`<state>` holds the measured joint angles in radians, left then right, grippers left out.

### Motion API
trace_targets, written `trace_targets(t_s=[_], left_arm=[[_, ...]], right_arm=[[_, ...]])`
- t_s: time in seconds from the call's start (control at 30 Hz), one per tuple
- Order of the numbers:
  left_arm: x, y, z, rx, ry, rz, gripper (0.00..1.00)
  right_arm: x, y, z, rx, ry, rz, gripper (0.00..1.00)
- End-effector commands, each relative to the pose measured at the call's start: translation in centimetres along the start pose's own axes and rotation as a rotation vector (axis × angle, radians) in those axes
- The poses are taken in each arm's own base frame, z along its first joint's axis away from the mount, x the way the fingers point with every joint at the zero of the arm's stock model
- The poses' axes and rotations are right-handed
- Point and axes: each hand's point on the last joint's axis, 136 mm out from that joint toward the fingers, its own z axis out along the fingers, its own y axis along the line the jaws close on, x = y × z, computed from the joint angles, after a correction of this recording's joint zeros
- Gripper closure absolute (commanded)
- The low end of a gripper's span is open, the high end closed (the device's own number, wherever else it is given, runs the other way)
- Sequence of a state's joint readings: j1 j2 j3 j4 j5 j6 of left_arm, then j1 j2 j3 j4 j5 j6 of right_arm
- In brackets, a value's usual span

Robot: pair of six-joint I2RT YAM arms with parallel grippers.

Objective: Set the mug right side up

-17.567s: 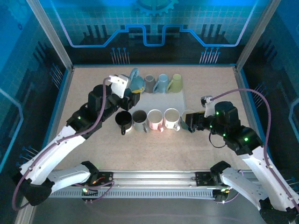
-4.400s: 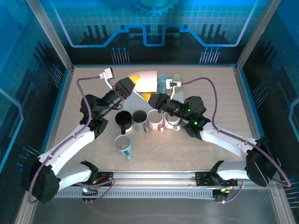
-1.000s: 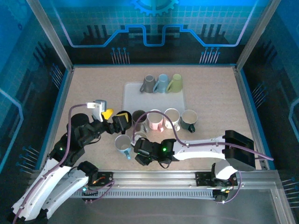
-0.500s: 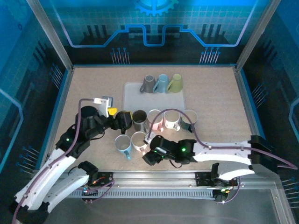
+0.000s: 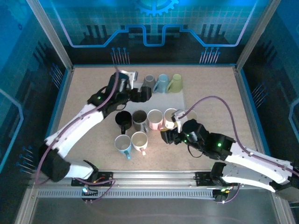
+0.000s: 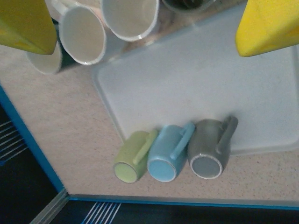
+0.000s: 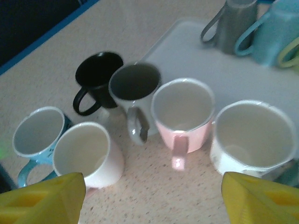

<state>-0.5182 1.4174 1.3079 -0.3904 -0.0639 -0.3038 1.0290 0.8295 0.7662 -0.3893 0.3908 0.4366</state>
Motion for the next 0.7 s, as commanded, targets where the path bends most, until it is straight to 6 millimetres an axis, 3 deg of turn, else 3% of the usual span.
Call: trace_targets(t_s=[0.0,0.07,0.2,0.37,0.67], left_arm=[[-2.0,1.3,3.3,-0.106,-0.004,0.228,0.01],[-2.7,3.1,5.8,-0.165,0.029,0.303,0.01],[-3.8,4.9,10.0,-0.069,0.022,0.335,0.01],[-4.8,6.7,13.5,0.007,0.061,0.390,0.01],[-3.1,8.8,18.2,0.154,0.151,0.472,0.02]], right_arm=[[-0.6,-1.5,-1.3,0.034,-0.019,-0.009,0.23],[-0.7,-1.4,-1.7,-0.015,-0.027,0.023,0.23],[-0.4,-1.1,-2.4,-0.083,-0.035,0.046,0.23],[0.7,-1.9,-2.8,-0.070,-0.031,0.059,0.23],[1.3,-2.6,-1.4,-0.065,-0.017,0.071,0.21]])
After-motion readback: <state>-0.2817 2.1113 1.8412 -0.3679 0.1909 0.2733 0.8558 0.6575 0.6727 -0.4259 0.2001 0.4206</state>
